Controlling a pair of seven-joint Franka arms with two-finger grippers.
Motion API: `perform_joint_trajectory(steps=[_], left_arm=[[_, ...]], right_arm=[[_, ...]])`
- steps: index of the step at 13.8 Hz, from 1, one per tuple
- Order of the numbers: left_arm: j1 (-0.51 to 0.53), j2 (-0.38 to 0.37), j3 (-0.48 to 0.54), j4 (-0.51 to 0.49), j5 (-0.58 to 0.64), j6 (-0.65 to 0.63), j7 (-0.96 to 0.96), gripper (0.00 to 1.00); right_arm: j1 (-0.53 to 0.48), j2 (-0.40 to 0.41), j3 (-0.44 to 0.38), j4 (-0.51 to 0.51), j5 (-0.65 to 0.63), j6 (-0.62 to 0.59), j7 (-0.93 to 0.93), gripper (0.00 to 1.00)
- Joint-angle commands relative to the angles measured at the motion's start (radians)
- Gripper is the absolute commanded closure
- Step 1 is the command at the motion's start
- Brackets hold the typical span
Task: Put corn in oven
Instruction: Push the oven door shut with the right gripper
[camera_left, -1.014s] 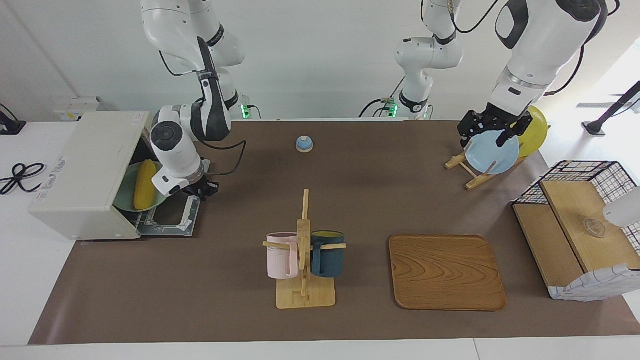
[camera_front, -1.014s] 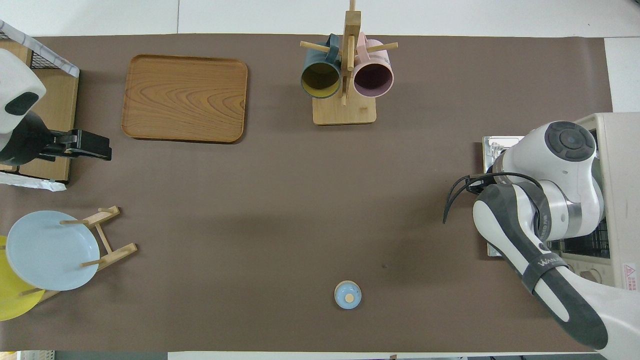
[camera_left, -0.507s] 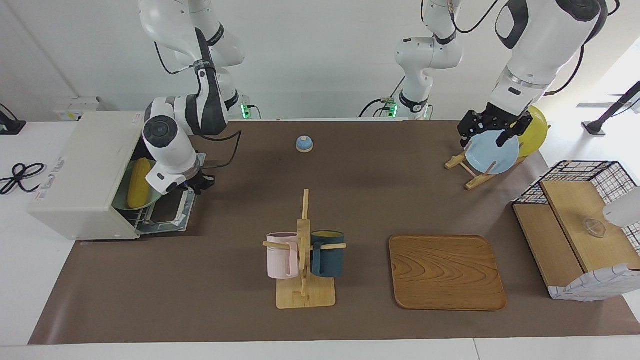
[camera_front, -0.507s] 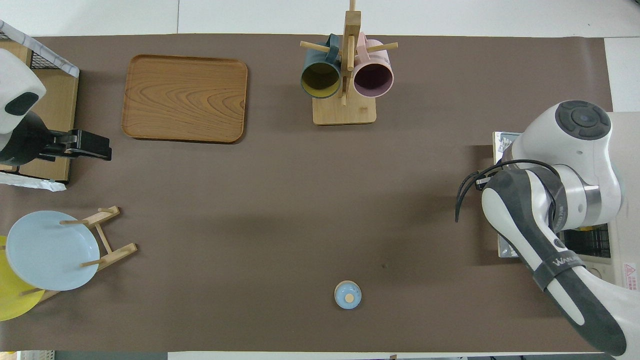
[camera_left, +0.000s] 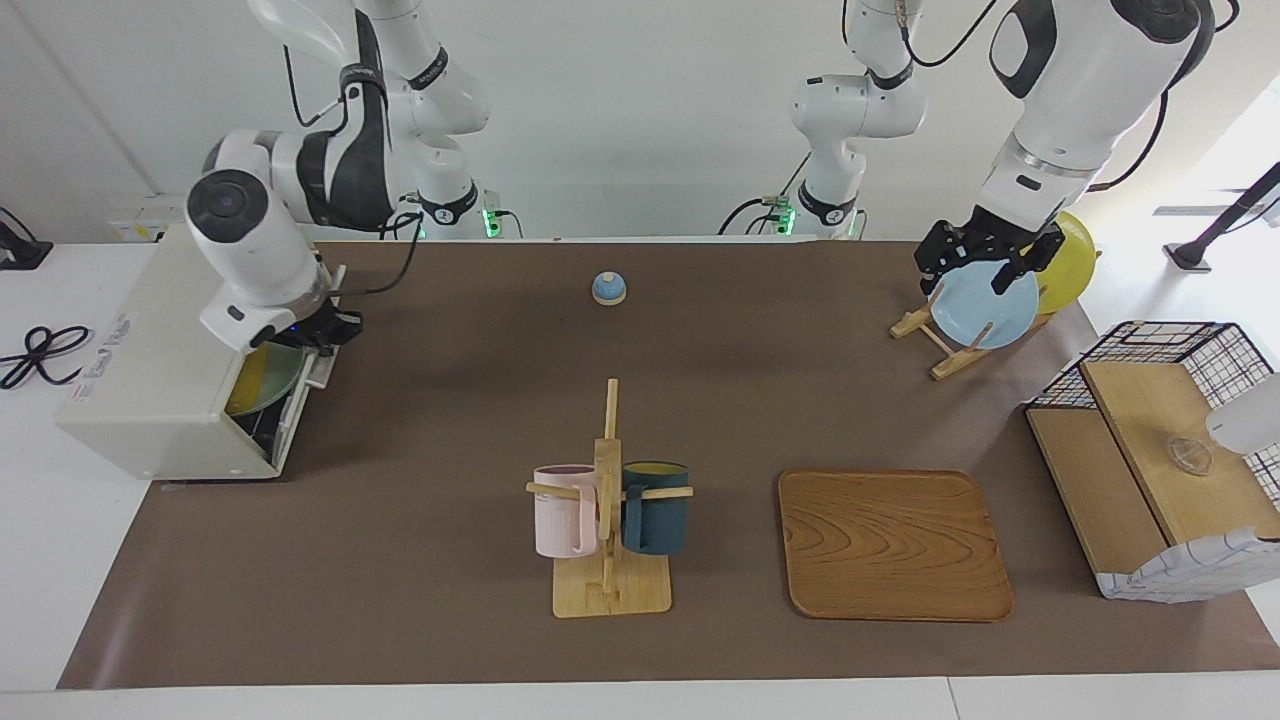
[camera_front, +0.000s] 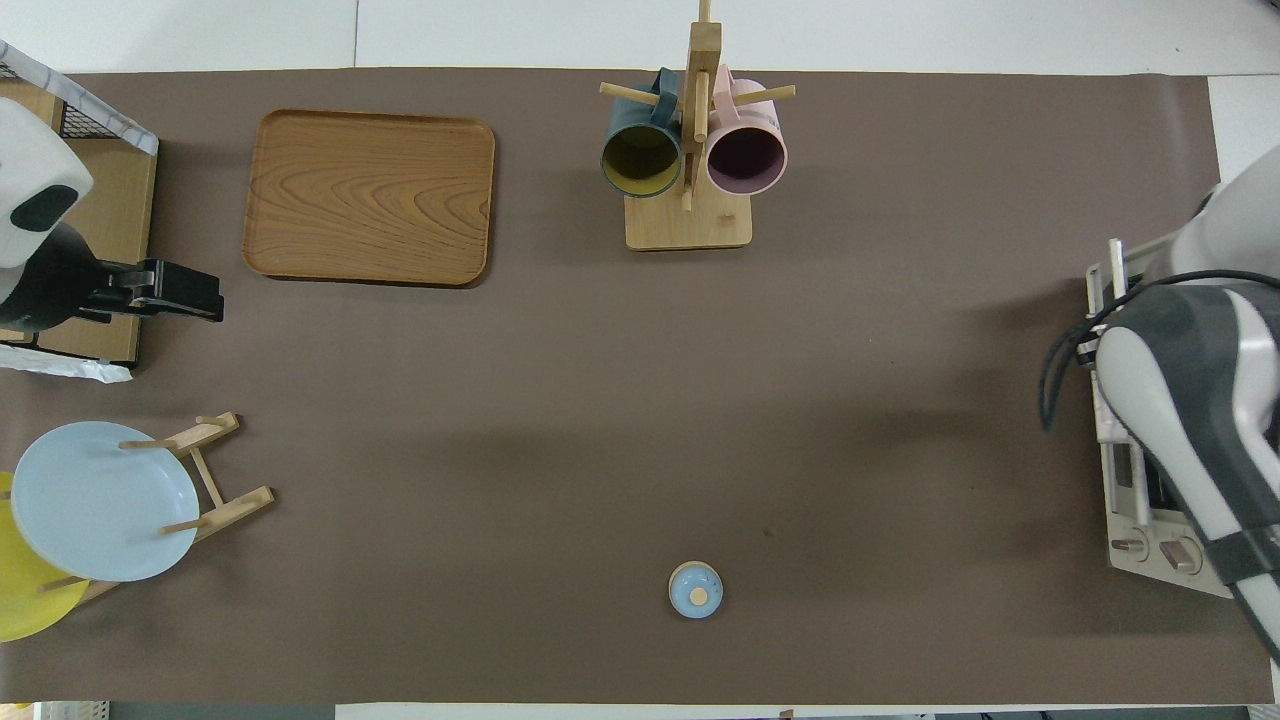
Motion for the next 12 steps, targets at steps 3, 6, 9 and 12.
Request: perform_joint_trajectory(steps=[3,6,9,12], left_arm=[[-0.004,-0.011,-0.001,-0.010,0.023,0.010,-0.001,0.00],[-0.004,-0.011,-0.001,-0.010,0.023,0.010,-0.002,0.00],[-0.004,-0.011,-0.001,-0.010,0.023,0.010,-0.002,0.00],[-0.004,-0.013,-0.001,-0.010,0.023,0.010,0.007,0.00]], right_arm=[[-0.064,0.033,-0.012,0.010,-0.040,0.040,-0.066,1.00],[-0.051,0.044,-0.005,0.123,0.003,-0.044,-0.057,1.00],[-0.047,0.053,0.021,0.260,0.093,-0.147,-0.052,0.94],[-0.051,0.039,0.083,0.302,0.151,-0.183,-0.024,0.38]])
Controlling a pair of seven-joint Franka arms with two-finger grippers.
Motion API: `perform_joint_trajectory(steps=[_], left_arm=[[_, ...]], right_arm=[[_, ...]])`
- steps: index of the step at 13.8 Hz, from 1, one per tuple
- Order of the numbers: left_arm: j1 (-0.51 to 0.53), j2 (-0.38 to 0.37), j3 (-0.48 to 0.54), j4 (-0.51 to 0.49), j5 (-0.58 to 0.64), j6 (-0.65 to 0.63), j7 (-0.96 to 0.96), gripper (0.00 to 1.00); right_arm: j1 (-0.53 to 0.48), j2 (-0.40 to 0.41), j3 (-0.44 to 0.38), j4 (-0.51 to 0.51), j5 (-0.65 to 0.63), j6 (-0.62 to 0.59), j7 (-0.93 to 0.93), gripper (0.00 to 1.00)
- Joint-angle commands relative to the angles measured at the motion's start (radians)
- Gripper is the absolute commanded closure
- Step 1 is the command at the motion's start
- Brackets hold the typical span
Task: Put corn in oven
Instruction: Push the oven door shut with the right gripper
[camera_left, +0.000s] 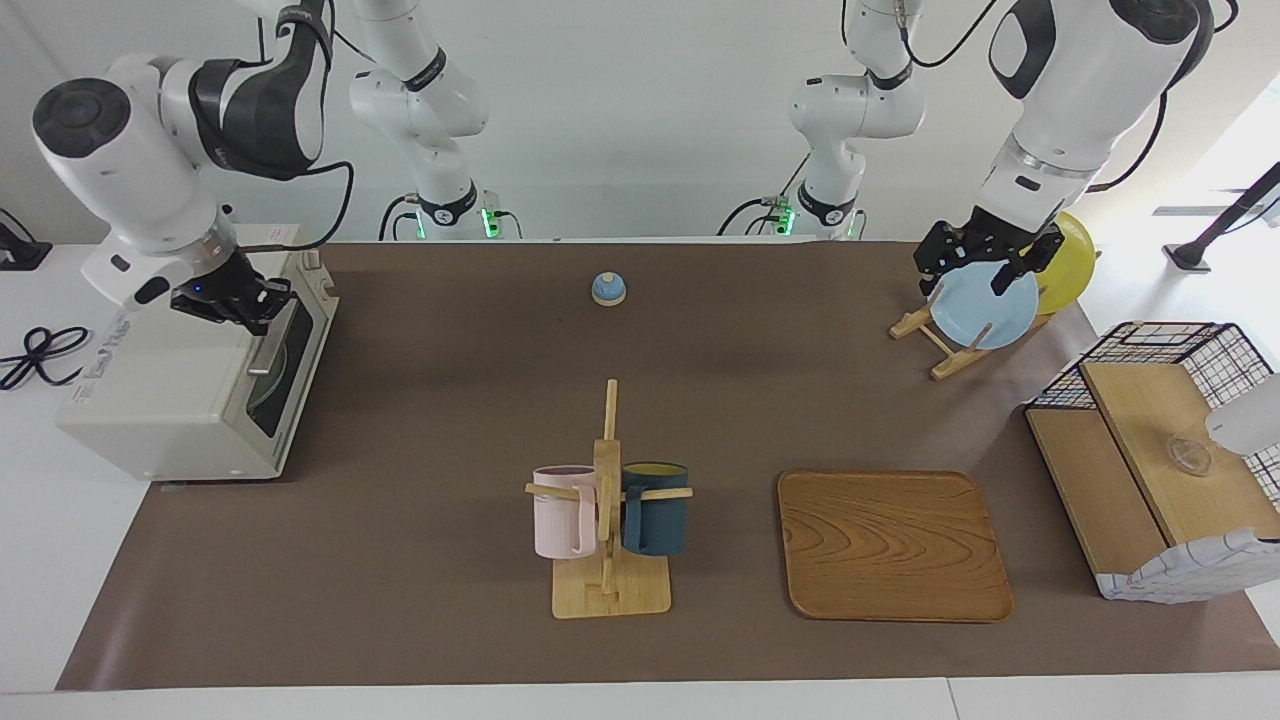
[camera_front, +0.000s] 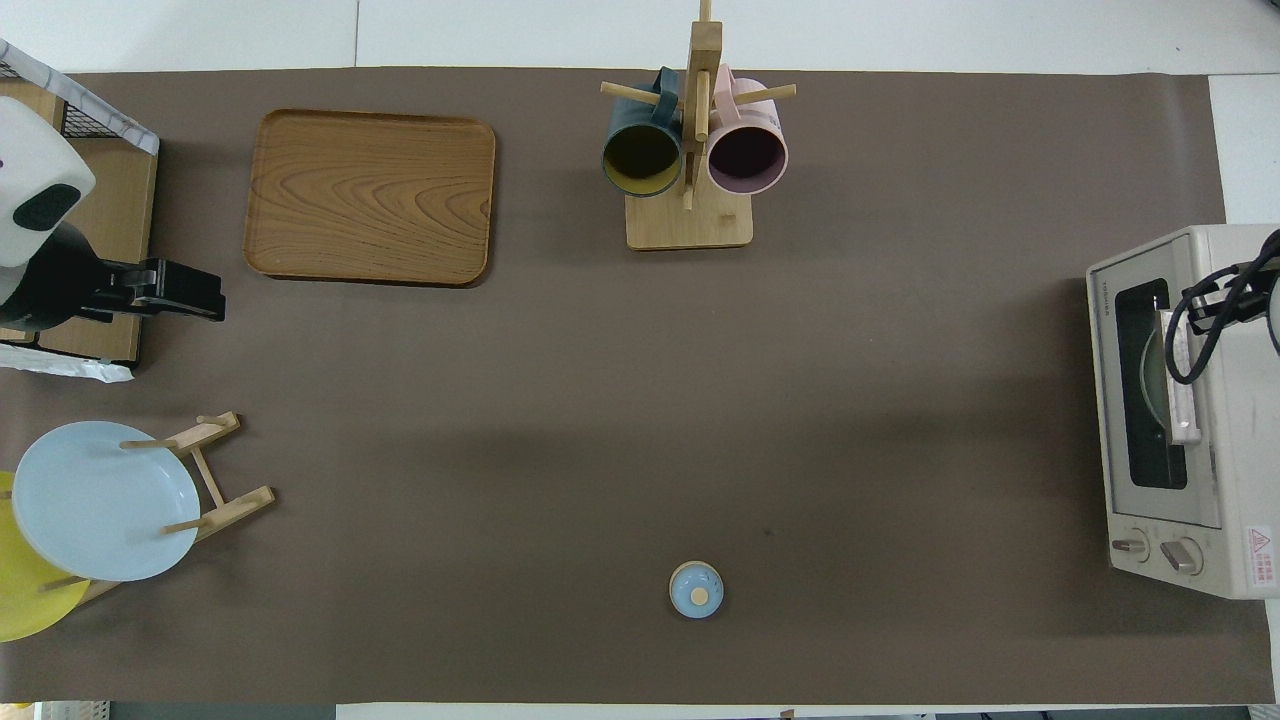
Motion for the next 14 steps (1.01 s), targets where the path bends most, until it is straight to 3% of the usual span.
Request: perform_joint_trajectory(steps=[1,2,7,11,14], left_arm=[[-0.004,-0.013,-0.001,-0.010,0.023,0.008,0.007,0.00],[-0.004,-0.013,-0.001,-0.010,0.023,0.008,0.007,0.00],[0.004,-0.016,0.001,-0.012,0.023,-0.010,-0.001,0.00],[0.009,-0.016,0.002,-0.012,0.023,-0.009,-0.001,0.00],[0.009,-0.016,0.002,-0.012,0.023,-0.009,-0.001,0.00]], right_arm=[[-0.005,0.005,0.042,0.049,0.080,-0.033,0.024,0.21],[-0.005,0.000,0.048,0.049,0.098,-0.033,0.028,0.00],[0.009,-0.014,0.088,0.042,0.124,-0.085,0.130,0.00],[0.178,-0.066,-0.059,0.034,0.125,-0.113,0.232,0.00],[0.190,-0.132,-0.072,-0.064,0.125,-0.072,0.236,0.00]])
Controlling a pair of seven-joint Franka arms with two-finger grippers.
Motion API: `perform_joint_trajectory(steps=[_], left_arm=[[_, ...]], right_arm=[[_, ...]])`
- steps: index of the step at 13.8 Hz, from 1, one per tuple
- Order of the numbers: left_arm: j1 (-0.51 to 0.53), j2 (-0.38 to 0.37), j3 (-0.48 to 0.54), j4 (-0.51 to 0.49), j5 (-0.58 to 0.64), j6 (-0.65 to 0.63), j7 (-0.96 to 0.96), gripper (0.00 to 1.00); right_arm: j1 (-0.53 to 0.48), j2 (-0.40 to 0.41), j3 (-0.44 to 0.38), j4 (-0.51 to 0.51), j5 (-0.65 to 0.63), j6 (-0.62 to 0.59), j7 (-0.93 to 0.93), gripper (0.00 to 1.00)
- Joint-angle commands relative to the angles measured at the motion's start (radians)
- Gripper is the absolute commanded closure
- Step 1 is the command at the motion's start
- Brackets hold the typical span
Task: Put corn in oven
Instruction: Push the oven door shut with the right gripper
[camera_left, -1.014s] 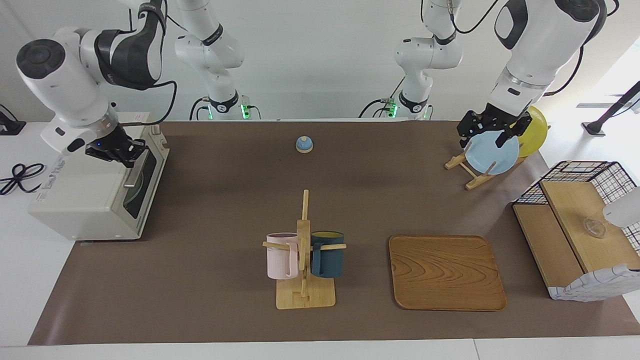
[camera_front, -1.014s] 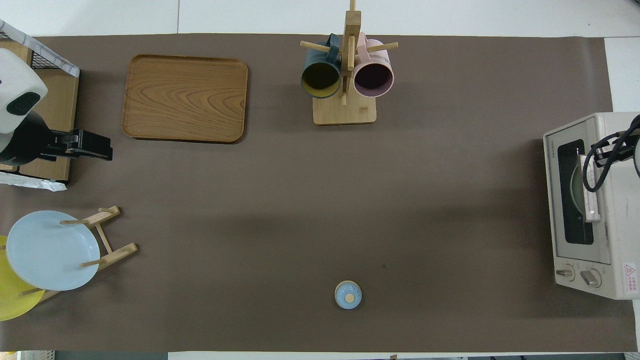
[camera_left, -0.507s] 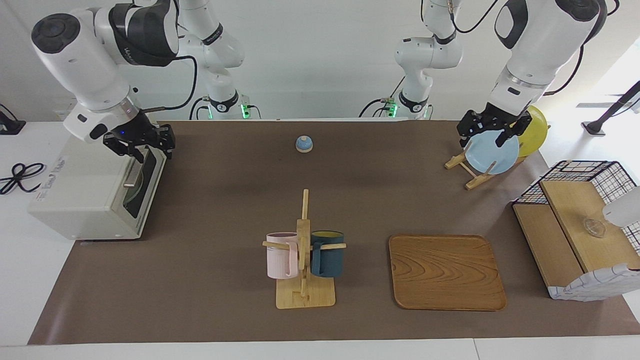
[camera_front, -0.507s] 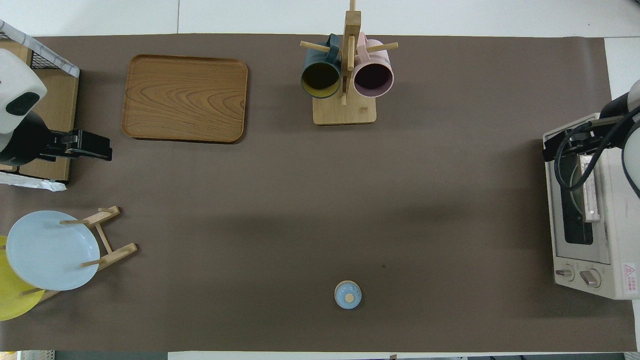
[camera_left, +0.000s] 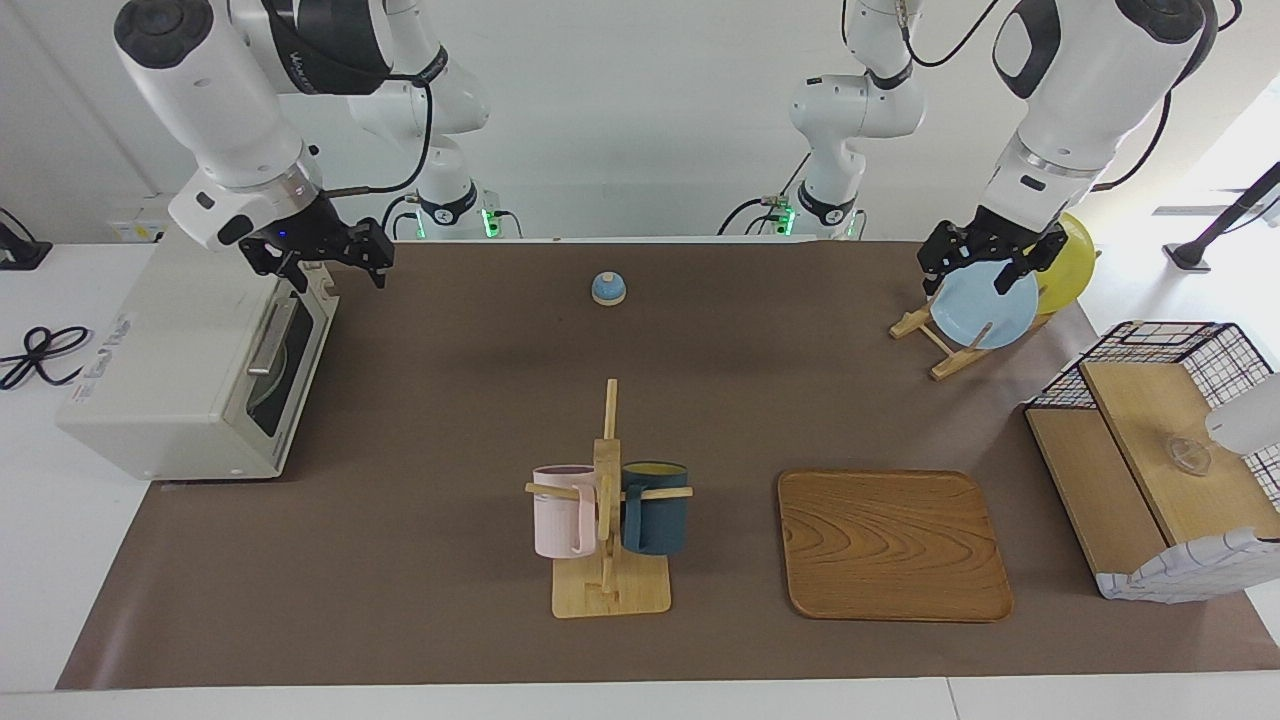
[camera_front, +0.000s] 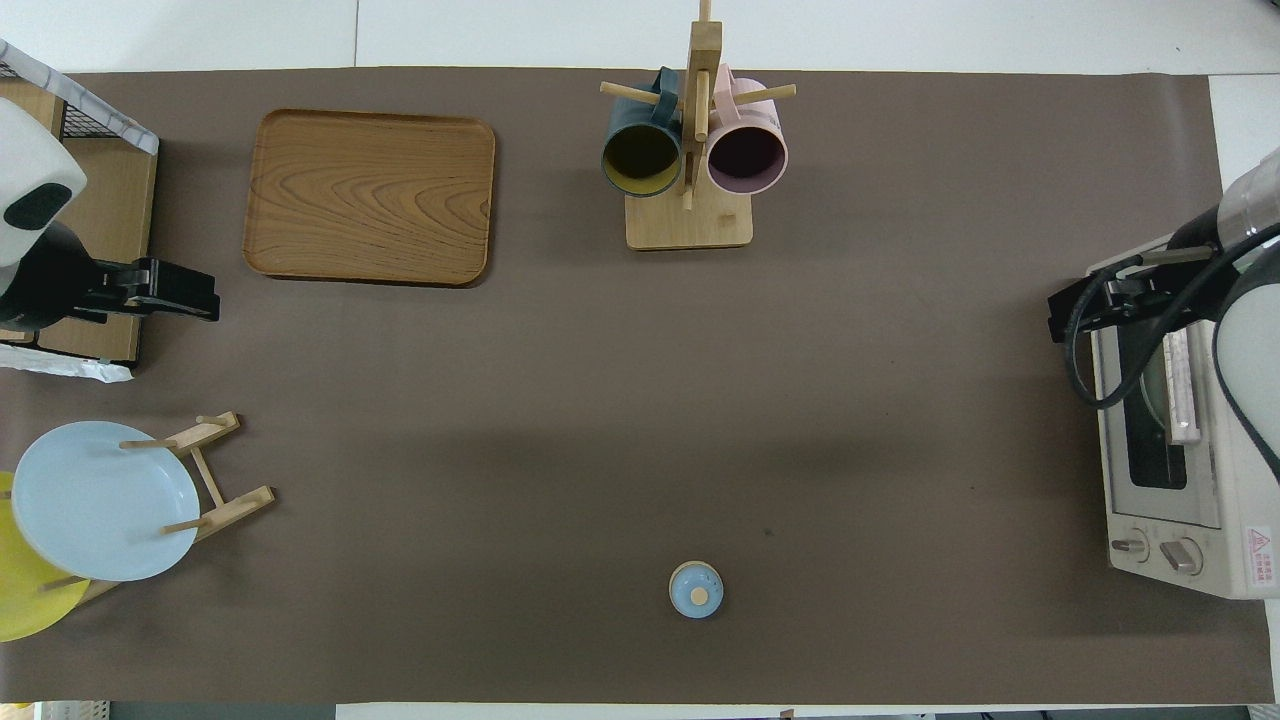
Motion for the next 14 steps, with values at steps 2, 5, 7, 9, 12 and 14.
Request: perform_joint_trajectory(steps=[2,5,7,9,12,14], left_arm=[[0.004,-0.015,-0.003,-0.012,0.023,-0.007,-0.001,0.00],[0.004,-0.015,-0.003,-0.012,0.023,-0.007,-0.001,0.00],[0.004,-0.015,-0.003,-0.012,0.023,-0.007,-0.001,0.00],[0.004,-0.015,-0.004,-0.012,0.023,-0.007,-0.001,0.00],[0.004,-0.015,-0.003,-0.012,0.023,-0.007,-0.001,0.00],[0.004,-0.015,-0.003,-0.012,0.023,-0.007,-0.001,0.00]], right_arm=[[0.002,-0.066,-0.015,-0.102,0.022,0.039,0.013,0.00],[0.002,-0.068,-0.032,-0.106,0.023,0.047,0.013,0.00],[0.006,-0.065,-0.035,-0.105,0.023,0.051,0.013,0.00],[0.012,-0.063,-0.049,-0.102,0.025,0.060,0.014,0.00],[0.015,-0.072,-0.052,-0.074,0.019,0.061,0.014,0.00],[0.014,-0.072,-0.054,-0.054,0.011,0.038,0.014,0.00]])
